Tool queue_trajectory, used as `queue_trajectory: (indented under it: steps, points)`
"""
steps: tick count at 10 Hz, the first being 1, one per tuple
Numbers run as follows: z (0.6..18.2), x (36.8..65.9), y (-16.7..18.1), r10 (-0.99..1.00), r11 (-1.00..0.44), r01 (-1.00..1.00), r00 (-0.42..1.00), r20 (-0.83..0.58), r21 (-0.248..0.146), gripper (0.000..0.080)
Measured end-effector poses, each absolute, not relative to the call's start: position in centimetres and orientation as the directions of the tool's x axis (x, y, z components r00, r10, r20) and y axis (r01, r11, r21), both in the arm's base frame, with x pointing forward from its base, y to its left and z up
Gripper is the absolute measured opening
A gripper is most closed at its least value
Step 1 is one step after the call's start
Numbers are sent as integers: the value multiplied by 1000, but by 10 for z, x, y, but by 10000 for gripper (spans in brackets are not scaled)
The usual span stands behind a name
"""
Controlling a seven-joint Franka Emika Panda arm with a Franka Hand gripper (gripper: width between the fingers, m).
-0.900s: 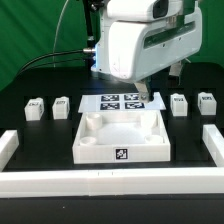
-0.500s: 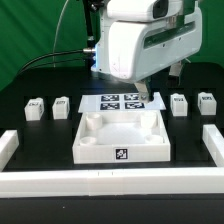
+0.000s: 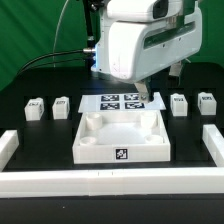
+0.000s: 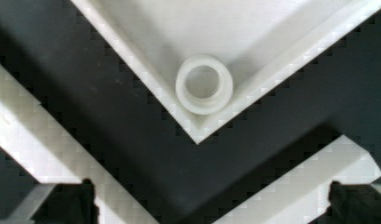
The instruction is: Assemble one leg
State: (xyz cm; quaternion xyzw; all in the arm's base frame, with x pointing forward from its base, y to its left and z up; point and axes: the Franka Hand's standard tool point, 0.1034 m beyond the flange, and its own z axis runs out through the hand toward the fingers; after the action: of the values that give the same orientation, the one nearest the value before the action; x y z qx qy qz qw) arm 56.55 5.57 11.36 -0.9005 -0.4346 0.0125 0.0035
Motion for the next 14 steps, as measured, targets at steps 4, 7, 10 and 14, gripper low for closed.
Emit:
queue_trajectory:
  steps: [4, 7, 10, 14]
  points:
    - [104, 536, 36, 896, -443, 896, 443, -11, -8, 650]
    - [100, 520, 29, 980, -195, 981, 195, -37, -14, 650]
    - [97, 520, 29, 980, -198, 980, 197, -37, -18, 650]
    - [86, 491, 15, 1000, 12, 1000, -12, -25, -12, 650]
